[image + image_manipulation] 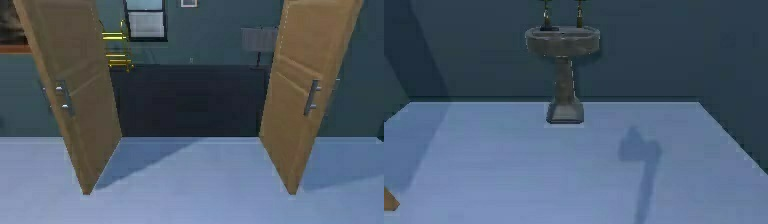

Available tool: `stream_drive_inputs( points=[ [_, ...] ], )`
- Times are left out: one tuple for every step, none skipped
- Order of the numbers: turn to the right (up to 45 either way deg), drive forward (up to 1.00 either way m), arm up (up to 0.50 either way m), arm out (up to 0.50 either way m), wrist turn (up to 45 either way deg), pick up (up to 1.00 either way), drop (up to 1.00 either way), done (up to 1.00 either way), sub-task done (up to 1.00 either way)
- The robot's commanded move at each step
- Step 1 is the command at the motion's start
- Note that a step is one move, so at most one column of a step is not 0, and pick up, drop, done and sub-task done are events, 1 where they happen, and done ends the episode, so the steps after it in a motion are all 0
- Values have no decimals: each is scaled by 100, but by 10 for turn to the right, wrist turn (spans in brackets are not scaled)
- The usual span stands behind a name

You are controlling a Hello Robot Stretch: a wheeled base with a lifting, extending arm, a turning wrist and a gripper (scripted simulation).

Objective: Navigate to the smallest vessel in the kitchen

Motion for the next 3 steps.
stream_drive_inputs(
  points=[
    [-450,0,0,0,0,0,0,0,0],
    [-210,0,0,0,0,0,0,0,0],
    [0,100,0,0,0,0,0,0,0]
  ],
)
